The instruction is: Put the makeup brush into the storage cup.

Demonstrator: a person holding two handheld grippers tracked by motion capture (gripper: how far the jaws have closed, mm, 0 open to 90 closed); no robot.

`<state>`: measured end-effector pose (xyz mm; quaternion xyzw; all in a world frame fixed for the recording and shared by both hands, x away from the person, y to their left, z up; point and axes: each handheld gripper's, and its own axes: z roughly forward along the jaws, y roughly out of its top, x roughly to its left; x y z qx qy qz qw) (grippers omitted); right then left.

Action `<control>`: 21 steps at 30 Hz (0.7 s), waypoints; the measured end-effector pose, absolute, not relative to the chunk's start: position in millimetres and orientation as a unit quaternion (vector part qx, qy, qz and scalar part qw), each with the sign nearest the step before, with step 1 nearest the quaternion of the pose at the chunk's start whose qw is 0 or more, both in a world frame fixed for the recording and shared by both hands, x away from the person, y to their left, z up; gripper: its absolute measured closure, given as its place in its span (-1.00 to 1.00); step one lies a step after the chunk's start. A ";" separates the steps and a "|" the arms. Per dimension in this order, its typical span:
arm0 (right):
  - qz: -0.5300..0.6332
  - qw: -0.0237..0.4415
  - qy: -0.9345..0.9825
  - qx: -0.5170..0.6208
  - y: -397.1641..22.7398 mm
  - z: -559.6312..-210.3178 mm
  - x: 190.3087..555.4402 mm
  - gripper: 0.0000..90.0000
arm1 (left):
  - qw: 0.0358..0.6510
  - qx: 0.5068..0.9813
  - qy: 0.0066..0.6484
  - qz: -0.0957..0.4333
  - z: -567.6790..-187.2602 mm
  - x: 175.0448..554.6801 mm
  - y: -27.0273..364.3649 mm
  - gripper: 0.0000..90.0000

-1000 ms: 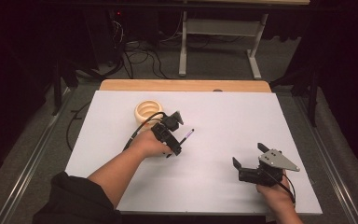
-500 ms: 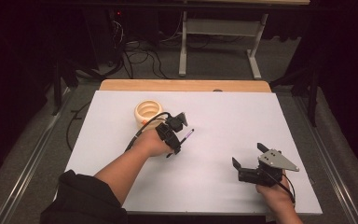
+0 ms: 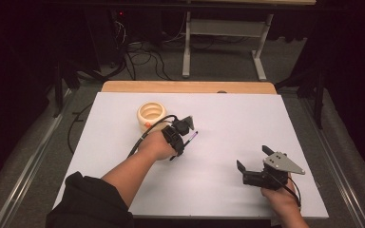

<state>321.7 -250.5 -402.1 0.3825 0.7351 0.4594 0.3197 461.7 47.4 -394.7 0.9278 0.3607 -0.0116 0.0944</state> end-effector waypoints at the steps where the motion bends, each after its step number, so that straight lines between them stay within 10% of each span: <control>1: 0.459 0.317 0.734 0.387 -250.1 -402.2 321.1 -0.98 | 0.092 0.927 0.364 -0.013 -394.7 461.4 47.0 0.71; 21: 0.458 0.318 0.737 0.383 -249.6 -402.8 321.8 -0.98 | 0.084 0.924 0.372 -0.018 -395.6 465.5 47.2 0.84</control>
